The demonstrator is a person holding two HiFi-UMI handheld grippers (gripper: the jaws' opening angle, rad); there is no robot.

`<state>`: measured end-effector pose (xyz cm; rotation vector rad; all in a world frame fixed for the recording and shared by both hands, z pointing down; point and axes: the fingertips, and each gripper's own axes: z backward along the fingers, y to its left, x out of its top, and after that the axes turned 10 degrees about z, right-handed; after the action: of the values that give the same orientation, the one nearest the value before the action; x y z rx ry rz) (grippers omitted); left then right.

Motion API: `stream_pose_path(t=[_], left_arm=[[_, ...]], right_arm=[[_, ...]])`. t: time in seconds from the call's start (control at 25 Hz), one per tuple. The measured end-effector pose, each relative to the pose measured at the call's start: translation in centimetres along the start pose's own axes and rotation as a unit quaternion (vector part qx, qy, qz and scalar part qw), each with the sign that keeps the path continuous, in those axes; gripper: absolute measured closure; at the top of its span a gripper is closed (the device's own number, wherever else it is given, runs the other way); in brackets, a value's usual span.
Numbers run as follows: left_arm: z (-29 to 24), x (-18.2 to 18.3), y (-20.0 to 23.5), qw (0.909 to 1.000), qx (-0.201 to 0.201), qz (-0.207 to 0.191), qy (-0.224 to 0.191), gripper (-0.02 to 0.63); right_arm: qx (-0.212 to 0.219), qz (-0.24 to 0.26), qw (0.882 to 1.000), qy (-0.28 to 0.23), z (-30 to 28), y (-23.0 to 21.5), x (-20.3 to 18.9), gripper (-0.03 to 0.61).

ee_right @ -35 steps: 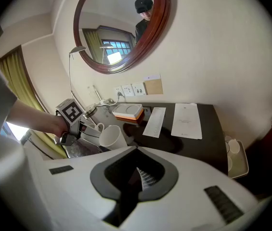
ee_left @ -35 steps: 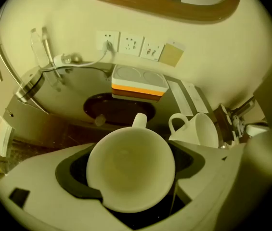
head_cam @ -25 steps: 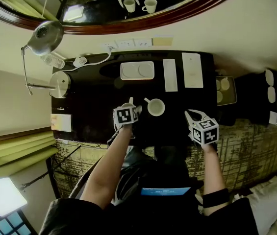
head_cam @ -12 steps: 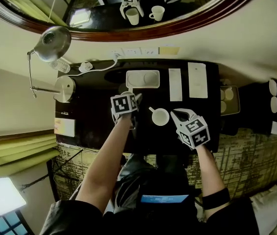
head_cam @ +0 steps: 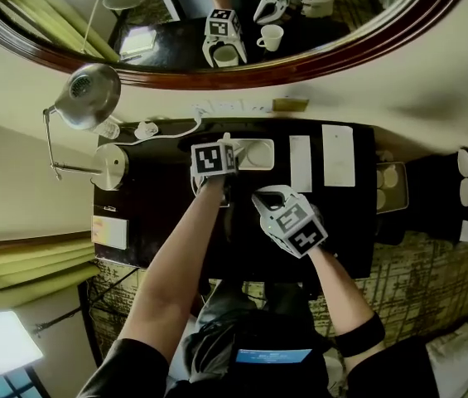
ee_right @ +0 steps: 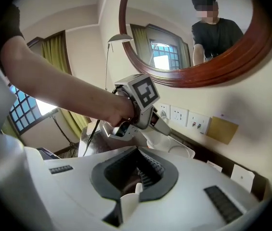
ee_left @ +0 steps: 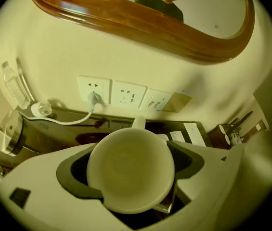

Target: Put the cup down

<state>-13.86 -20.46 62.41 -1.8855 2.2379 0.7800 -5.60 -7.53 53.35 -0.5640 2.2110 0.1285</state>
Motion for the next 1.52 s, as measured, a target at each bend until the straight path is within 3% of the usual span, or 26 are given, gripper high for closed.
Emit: stream_pose_path(t=[0.2,0.4,0.88,1.12,1.36,1.52], left_arm=[[-1.6,1.2,-0.2,0.9999,-0.003,-0.011,0.006,0.189],[-2.8,1.4,-0.3,0.9997,-0.014,0.012,0.014,0.189],[-3.3,2.0,0.6,0.9992,0.012,0.037,0.007,0.184],[-3.5,2.0,0.3,0.9993,0.016,0.027,0.018,0.182],[-3.7,2.6,-0.1,0.9996,0.015,0.023,0.009,0.106],[-3.2,3.3,-0.3,0.9997,0.023,0.012,-0.002,0.089]], right_arm=[[0.008,-0.002,1.000,0.007,-2.0,-0.1,0.0,0.577],[0.013,-0.005,1.000,0.011,-2.6,0.3,-0.1,0.577],[0.002,-0.011,1.000,0.010,-2.4,-0.3,-0.5,0.577],[0.002,-0.018,1.000,0.015,-2.1,-0.3,-1.5,0.577],[0.002,-0.020,1.000,0.015,-1.9,-0.4,-1.6,0.577],[0.001,-0.021,1.000,0.014,-1.9,-0.4,-1.7,0.577]])
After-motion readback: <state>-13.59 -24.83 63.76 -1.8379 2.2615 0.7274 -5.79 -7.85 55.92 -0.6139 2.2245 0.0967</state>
